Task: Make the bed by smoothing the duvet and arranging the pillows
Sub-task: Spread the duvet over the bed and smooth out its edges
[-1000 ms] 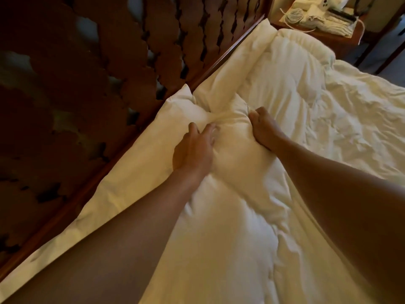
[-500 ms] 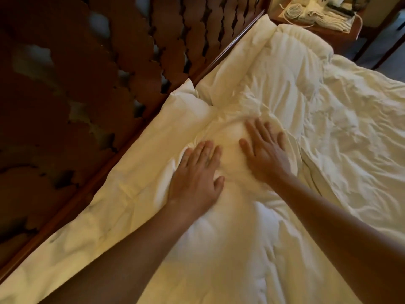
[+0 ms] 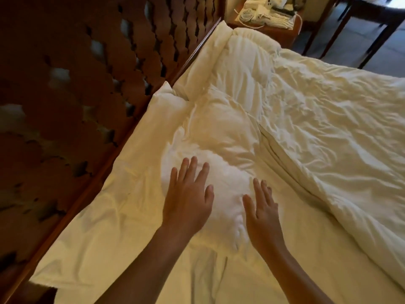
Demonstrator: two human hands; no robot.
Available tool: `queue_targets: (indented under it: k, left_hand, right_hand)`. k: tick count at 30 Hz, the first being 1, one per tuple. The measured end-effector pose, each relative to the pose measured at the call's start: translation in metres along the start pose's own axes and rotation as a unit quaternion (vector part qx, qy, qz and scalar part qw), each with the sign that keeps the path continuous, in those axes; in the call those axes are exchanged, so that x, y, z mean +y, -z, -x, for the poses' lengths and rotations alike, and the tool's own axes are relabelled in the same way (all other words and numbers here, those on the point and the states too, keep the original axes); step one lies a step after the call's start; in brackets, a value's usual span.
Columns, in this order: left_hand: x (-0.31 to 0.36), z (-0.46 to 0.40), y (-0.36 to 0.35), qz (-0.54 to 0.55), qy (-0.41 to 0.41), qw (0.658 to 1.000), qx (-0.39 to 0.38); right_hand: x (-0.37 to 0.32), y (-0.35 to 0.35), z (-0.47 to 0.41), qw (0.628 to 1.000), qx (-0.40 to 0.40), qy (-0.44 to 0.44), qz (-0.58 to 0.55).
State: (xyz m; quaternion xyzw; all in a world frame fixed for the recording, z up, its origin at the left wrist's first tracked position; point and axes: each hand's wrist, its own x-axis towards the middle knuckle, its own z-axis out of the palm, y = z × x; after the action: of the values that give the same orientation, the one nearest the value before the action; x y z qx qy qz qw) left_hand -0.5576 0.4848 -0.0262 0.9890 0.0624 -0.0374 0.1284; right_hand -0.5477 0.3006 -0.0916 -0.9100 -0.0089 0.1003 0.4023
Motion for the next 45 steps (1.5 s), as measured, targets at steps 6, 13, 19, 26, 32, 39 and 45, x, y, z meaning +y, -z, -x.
queue_targets:
  k: [6, 13, 19, 26, 32, 39, 45]
  left_hand:
    - [0.069, 0.110, 0.025, 0.195, 0.005, 0.980, -0.036]
    - [0.156, 0.212, 0.052, 0.231, -0.091, 0.962, -0.110]
    - [0.239, 0.283, 0.062, 0.248, -0.160, 0.941, -0.163]
    - [0.395, 0.360, 0.053, 0.256, -0.273, 0.902, -0.214]
    - [0.572, 0.435, 0.018, 0.265, -0.365, 0.854, -0.260]
    - [0.741, 0.512, -0.031, 0.256, -0.435, 0.798, -0.330]
    - [0.844, 0.547, -0.067, 0.233, -0.482, 0.762, -0.365]
  right_hand:
    - [-0.005, 0.051, 0.137, 0.994, 0.029, -0.060, -0.086]
    - [0.000, 0.139, 0.256, 0.974, 0.128, -0.083, -0.165]
    - [0.034, 0.222, 0.347, 0.957, 0.191, -0.122, -0.182]
    - [0.112, 0.324, 0.467, 0.908, 0.307, -0.197, -0.207]
    - [0.209, 0.433, 0.583, 0.847, 0.396, -0.270, -0.230]
    - [0.308, 0.552, 0.672, 0.779, 0.500, -0.307, -0.222]
    - [0.368, 0.602, 0.706, 0.730, 0.544, -0.343, -0.231]
